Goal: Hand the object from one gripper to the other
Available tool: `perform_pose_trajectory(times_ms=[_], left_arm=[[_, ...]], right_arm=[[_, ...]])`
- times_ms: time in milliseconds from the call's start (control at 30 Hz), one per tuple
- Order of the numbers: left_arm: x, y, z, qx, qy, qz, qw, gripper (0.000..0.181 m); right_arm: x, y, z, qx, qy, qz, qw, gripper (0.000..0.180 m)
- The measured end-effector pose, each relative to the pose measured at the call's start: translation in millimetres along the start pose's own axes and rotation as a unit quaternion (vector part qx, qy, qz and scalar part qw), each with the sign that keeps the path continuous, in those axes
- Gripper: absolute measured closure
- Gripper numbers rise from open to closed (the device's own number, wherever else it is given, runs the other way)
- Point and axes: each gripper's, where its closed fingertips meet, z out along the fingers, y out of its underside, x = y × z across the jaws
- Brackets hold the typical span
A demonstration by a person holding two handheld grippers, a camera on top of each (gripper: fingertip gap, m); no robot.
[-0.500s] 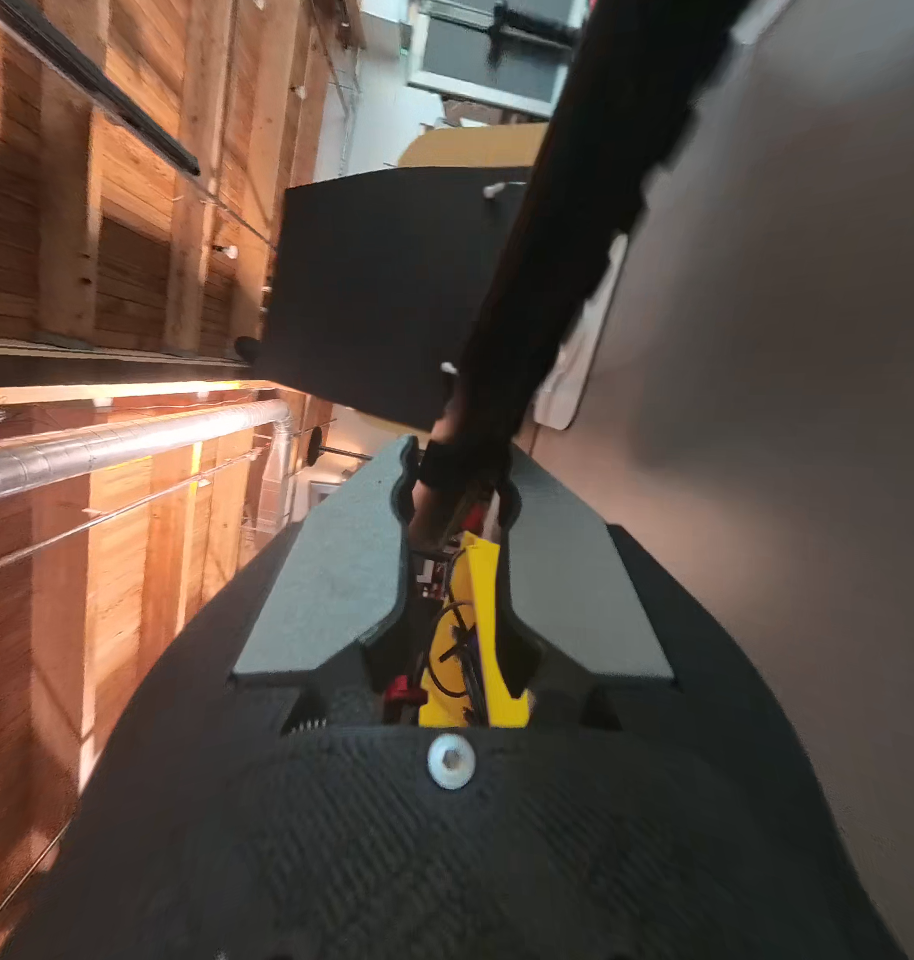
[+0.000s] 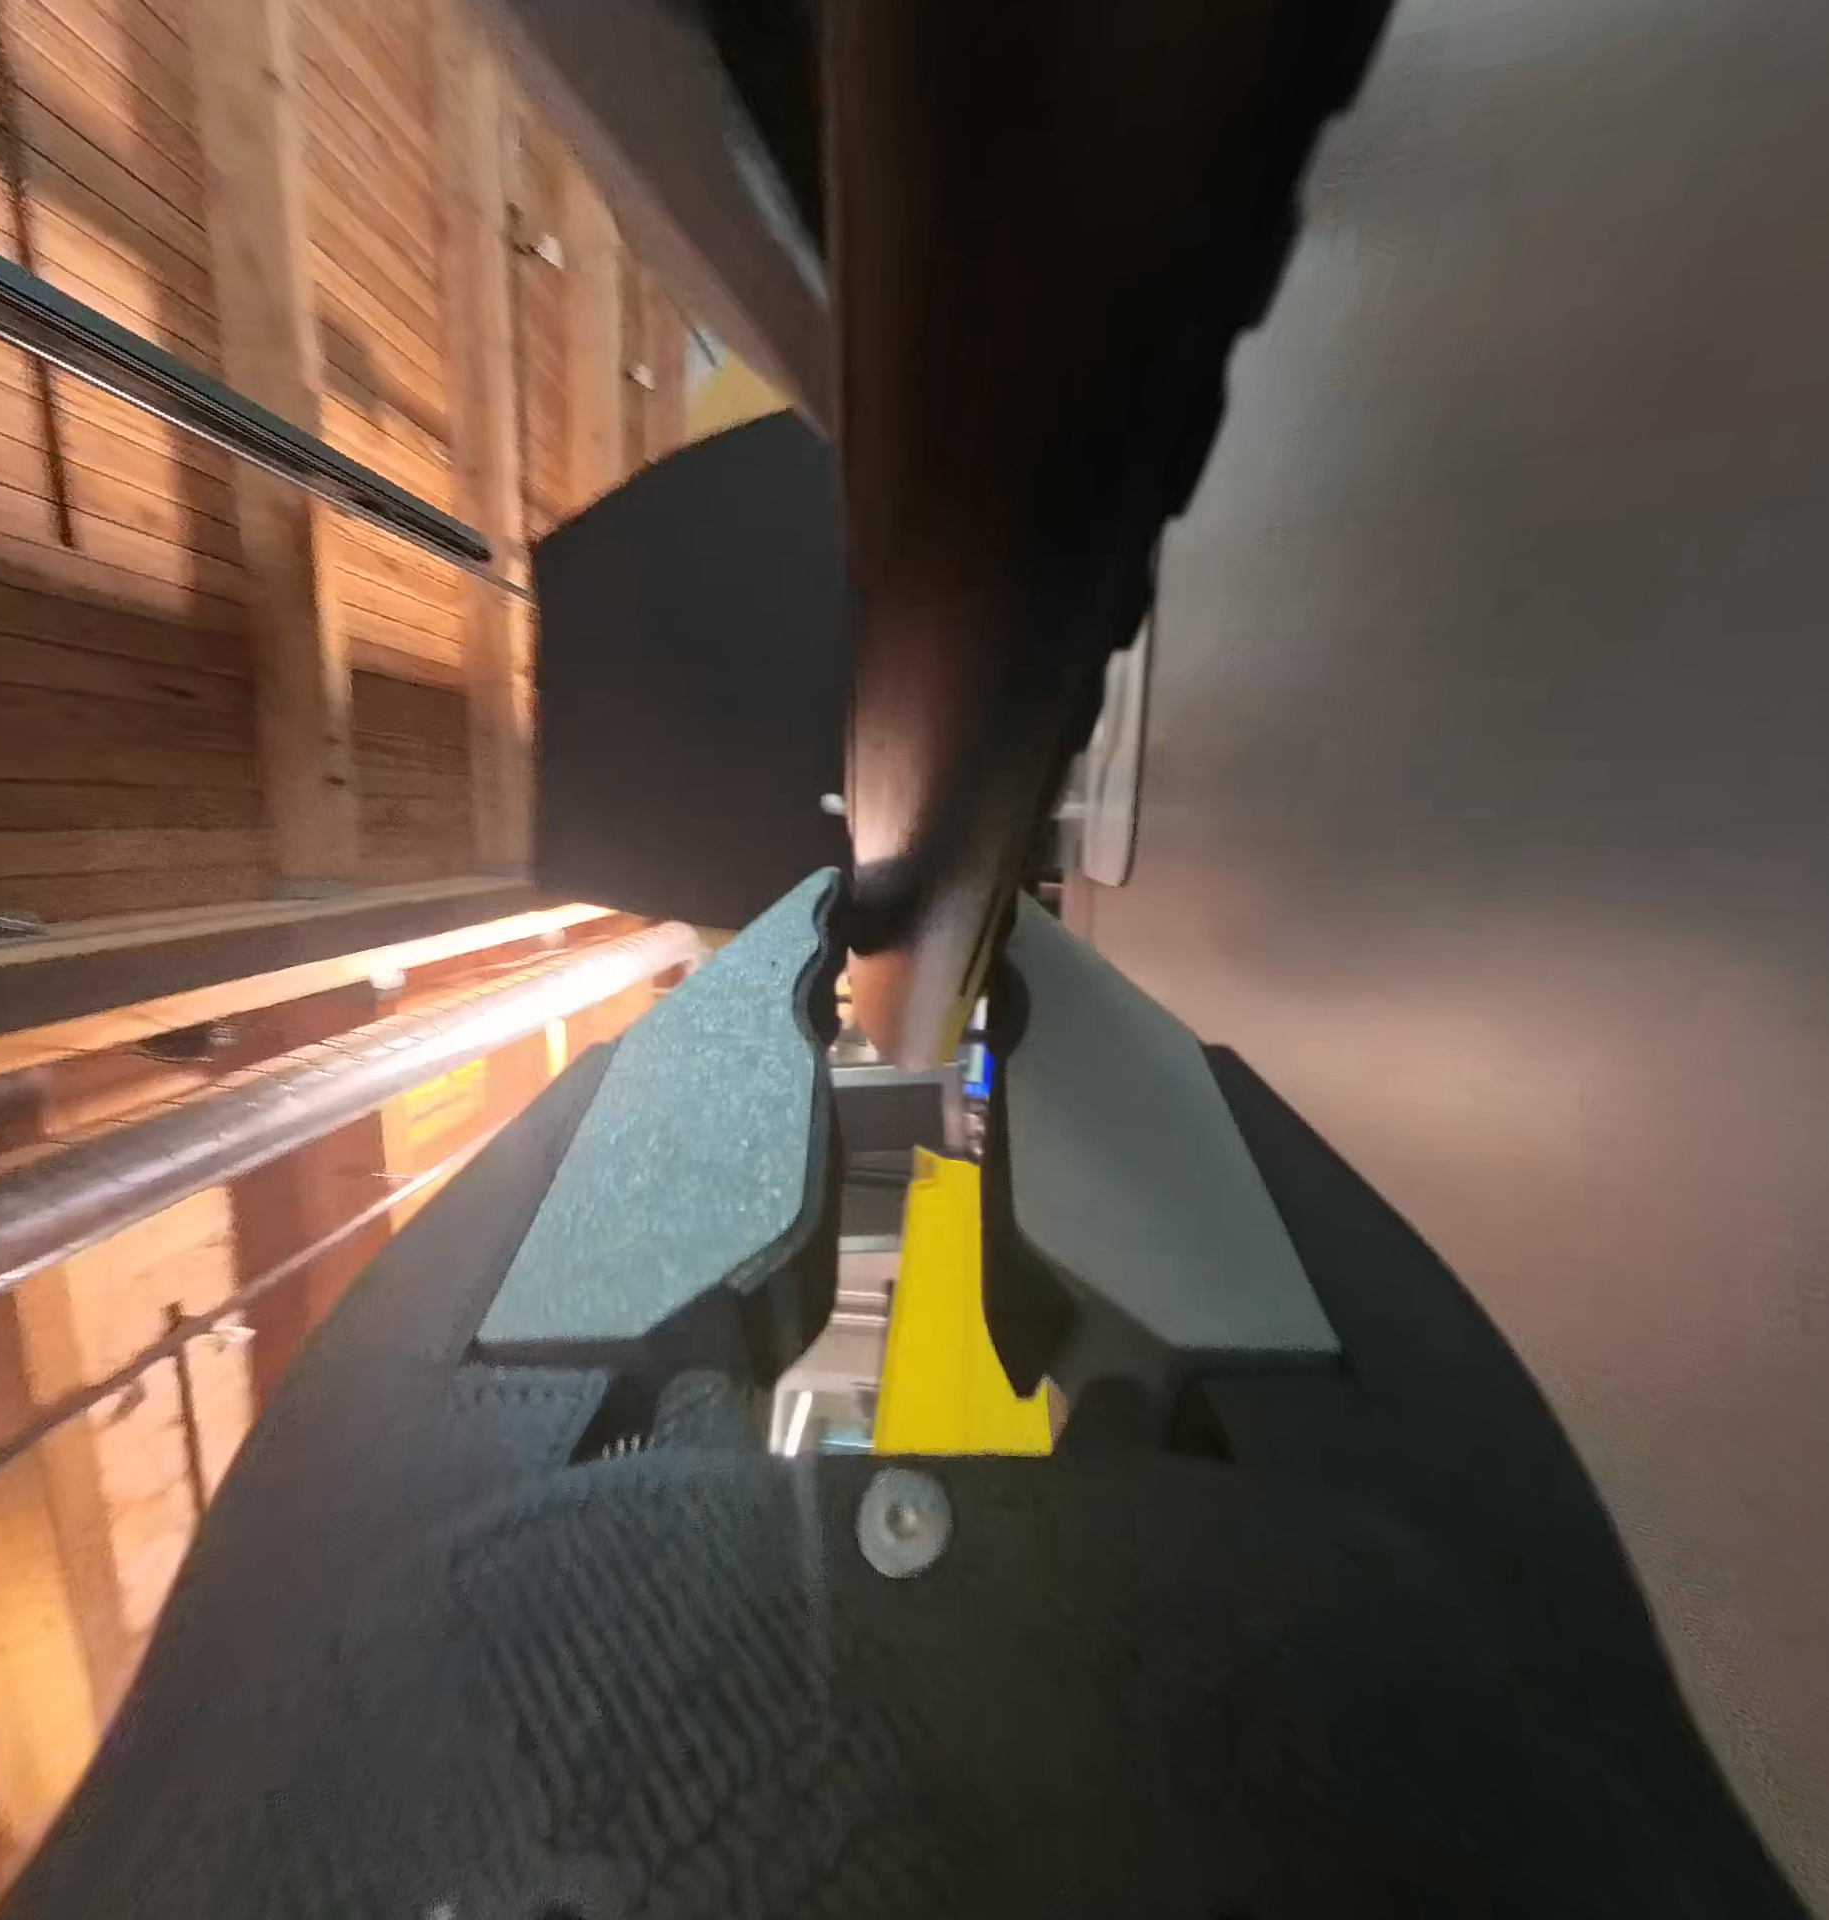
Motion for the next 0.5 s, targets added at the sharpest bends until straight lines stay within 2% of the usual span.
perform_pose_trajectory(times_ms=[100, 200, 267, 300, 400, 500], left_arm=[[-14.2, -5.7, -5.3, 0.014, -0.045, 0.024, 0.999, 0.159], [-33.7, -15.3, -14.0, 0.036, -0.099, 0.036, 0.994, 0.159], [-43.2, -19.6, -18.1, 0.041, -0.121, 0.041, 0.991, 0.159], [-44.0, -20.5, -18.2, 0.041, -0.122, 0.041, 0.991, 0.159], [-34.6, -13.0, -13.4, 0.023, -0.091, 0.020, 0.995, 0.157], [-29.4, -5.2, -11.1, 0.024, -0.051, -0.057, 0.997, 0.140]], right_arm=[[-31.6, -3.1, -4.9, 0.014, -0.119, 0.055, 0.991, 0.113], [-59.4, 0.9, -4.3, 0.002, -0.231, 0.118, 0.966, 0.102], [-80.0, 3.3, -2.9, -0.007, -0.309, 0.143, 0.940, 0.115], [-90.7, 4.7, -3.2, -0.014, -0.349, 0.146, 0.925, 0.141], [-88.0, 6.7, 5.3, -0.025, -0.355, 0.148, 0.923, 0.148], [-62.5, 9.4, 8.0, -0.025, -0.271, 0.112, 0.956, 0.154]])
